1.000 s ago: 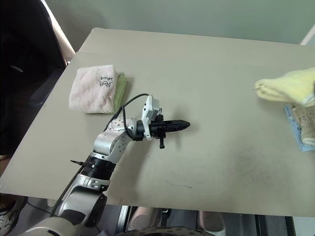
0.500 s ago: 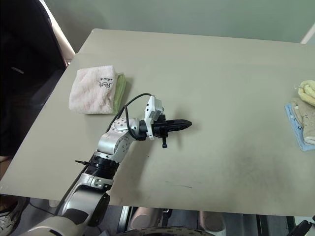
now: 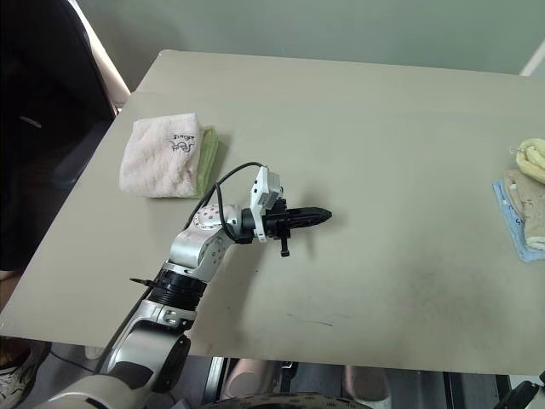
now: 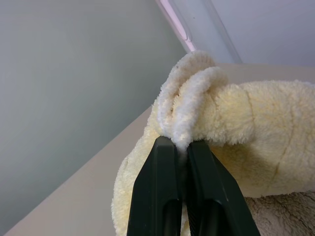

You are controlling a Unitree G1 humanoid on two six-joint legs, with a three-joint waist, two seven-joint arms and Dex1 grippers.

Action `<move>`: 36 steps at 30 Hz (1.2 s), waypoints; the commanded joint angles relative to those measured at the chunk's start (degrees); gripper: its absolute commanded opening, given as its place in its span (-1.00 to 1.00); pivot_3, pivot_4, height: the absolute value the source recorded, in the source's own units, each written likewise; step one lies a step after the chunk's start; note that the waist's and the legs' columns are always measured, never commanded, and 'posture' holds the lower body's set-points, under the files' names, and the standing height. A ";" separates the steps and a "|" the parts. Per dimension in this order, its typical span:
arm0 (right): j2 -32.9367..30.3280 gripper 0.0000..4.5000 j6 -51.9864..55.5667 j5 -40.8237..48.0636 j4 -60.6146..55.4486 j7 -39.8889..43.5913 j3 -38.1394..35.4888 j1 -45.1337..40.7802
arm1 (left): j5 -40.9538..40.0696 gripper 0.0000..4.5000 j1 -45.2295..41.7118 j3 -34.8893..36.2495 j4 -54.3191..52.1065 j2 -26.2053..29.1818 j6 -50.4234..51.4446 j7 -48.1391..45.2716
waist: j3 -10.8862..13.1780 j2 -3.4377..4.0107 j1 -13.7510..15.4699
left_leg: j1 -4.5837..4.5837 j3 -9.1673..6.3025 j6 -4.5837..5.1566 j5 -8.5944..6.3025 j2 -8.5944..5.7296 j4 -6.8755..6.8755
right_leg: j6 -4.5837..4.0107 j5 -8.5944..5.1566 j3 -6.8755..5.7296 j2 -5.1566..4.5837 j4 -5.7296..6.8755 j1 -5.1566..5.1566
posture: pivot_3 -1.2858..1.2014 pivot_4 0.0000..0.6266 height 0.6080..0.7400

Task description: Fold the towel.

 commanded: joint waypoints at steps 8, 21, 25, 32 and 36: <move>11.50 -0.98 -1.20 -3.09 -5.06 -1.85 -1.84 14.98 | 0.27 -1.00 -1.57 1.15 2.20 -0.37 -3.95 -0.51 | -0.11 0.56 0.27 | -0.11 0.14 -0.32 -0.03 -0.12 0.02 | 0.02 -0.19 0.01 -0.18 0.04 -0.10 | 0.03 -0.52 0.81; 8.04 -0.98 -0.54 -0.71 -5.11 -2.75 -3.75 12.59 | -0.25 -1.00 -1.00 1.44 0.81 -0.54 -2.68 0.01 | -0.08 0.24 -0.25 | 0.07 0.06 -0.09 -0.14 -0.21 0.05 | -0.05 -0.17 0.13 -0.20 -0.04 0.13 | 0.03 -0.52 0.81; 5.15 -0.98 0.27 0.11 -3.85 -3.58 -4.30 10.25 | -0.37 -1.00 -0.42 1.20 -0.19 -0.83 -2.02 0.48 | -0.08 0.25 -0.28 | 0.06 0.07 -0.06 -0.11 -0.21 0.05 | 0.01 -0.14 0.15 -0.20 -0.04 0.12 | 0.03 -0.52 0.81; 2.62 -0.51 1.30 -1.05 -0.93 -2.84 -3.47 8.11 | -0.35 -1.00 0.23 1.00 -1.60 -1.23 -1.15 1.16 | -0.08 0.25 -0.19 | 0.06 0.02 0.07 -0.04 -0.18 -0.01 | 0.13 -0.11 0.08 -0.19 -0.03 0.10 | 0.03 -0.52 0.81; 2.98 0.10 1.65 -1.41 -1.26 -2.26 -3.37 8.60 | -0.41 -1.00 0.15 1.19 -1.79 -0.89 -1.02 1.34 | -0.08 0.25 -0.20 | 0.05 0.03 0.04 -0.06 -0.19 -0.01 | 0.15 -0.14 0.09 -0.19 -0.04 0.08 | 0.03 -0.52 0.81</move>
